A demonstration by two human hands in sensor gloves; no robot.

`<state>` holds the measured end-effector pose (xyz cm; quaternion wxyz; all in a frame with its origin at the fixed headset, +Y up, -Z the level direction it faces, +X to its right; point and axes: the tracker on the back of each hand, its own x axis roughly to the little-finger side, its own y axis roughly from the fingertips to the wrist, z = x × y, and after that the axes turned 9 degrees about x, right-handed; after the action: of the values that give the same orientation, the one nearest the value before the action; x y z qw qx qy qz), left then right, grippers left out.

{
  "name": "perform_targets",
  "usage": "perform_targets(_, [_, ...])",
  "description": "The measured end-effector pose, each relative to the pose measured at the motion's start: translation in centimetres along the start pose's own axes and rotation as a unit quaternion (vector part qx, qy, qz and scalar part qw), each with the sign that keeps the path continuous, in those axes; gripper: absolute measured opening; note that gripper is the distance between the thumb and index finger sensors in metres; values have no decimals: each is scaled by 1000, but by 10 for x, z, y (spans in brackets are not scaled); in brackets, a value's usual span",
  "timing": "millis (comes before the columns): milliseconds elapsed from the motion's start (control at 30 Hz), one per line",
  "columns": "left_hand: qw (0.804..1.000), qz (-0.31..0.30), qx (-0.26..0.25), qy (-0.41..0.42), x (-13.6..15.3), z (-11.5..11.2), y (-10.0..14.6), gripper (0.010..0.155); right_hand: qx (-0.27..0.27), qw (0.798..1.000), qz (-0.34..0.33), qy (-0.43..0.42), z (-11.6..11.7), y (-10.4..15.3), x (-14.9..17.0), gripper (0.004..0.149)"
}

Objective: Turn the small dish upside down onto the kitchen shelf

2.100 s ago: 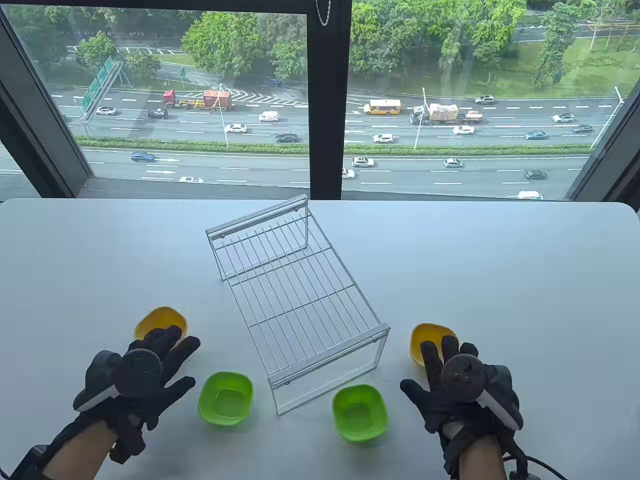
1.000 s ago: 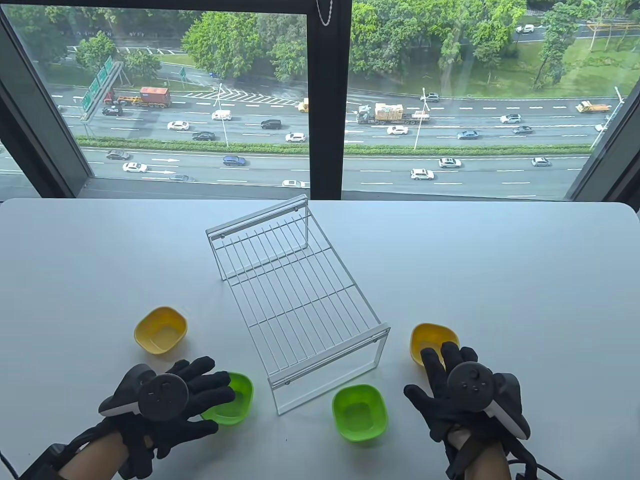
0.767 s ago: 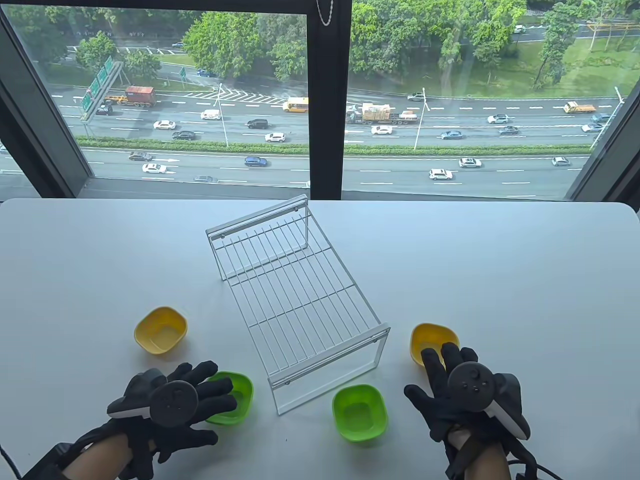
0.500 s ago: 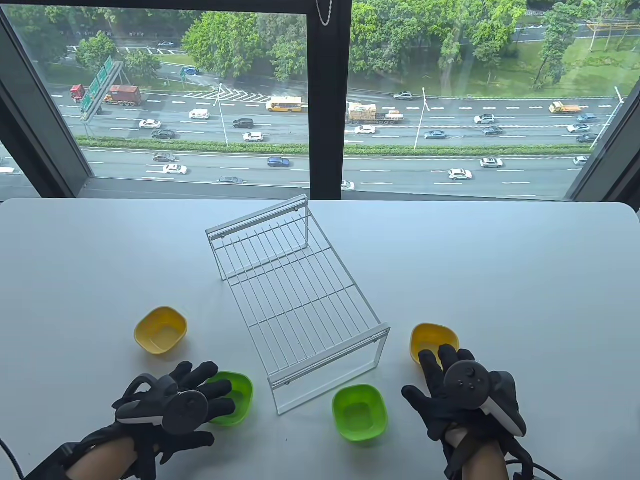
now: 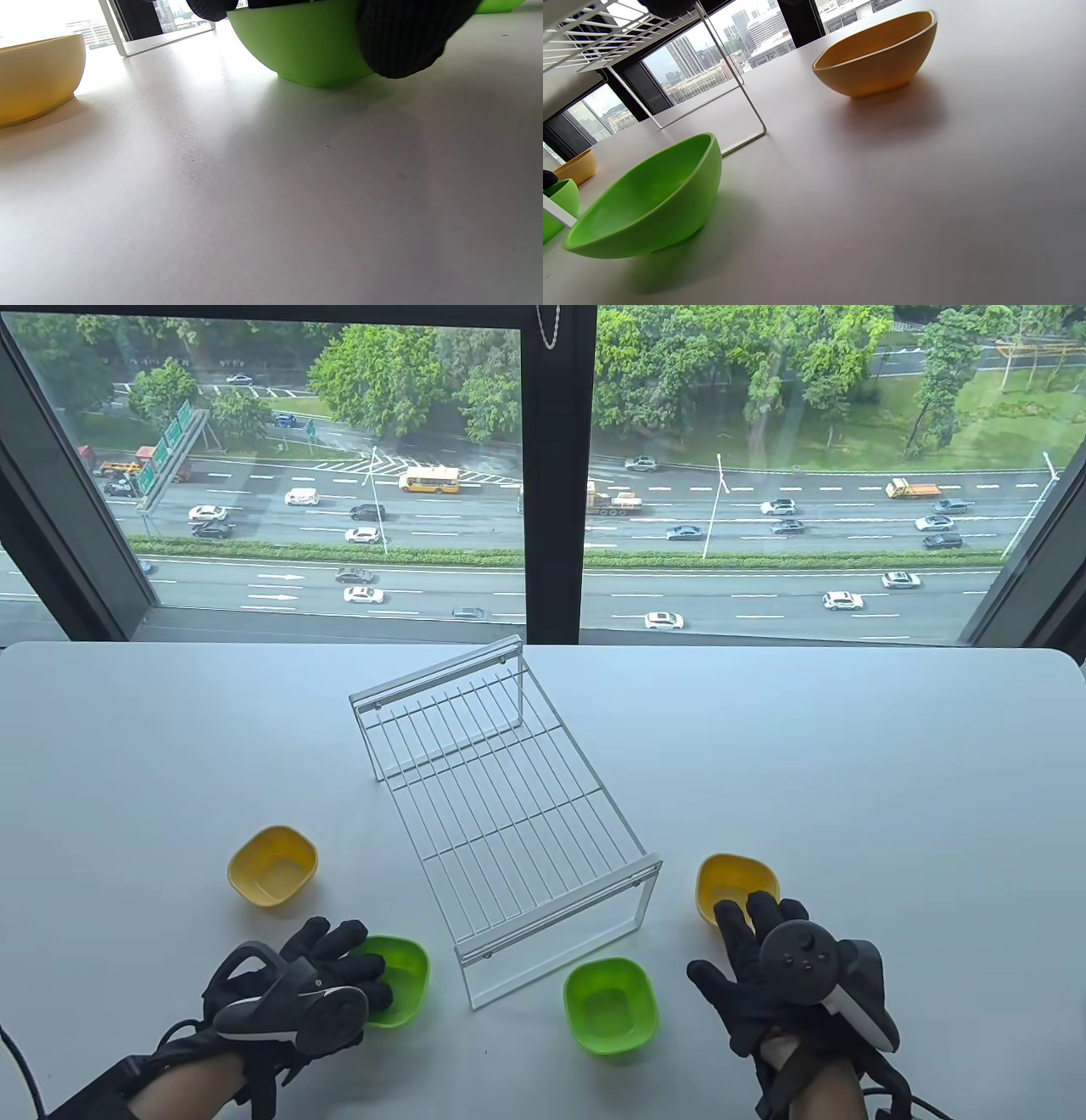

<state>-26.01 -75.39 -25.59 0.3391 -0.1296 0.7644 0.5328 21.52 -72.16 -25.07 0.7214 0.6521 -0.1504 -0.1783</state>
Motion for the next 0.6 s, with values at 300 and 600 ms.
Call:
perform_targets(300, [998,11,-57,10,9,6,6,44,7,1000,5,0,-2,1,2,81])
perform_targets(600, [997,3,-81,19,13,13,10,42,9,1000,7,1,-4,-1,3,81])
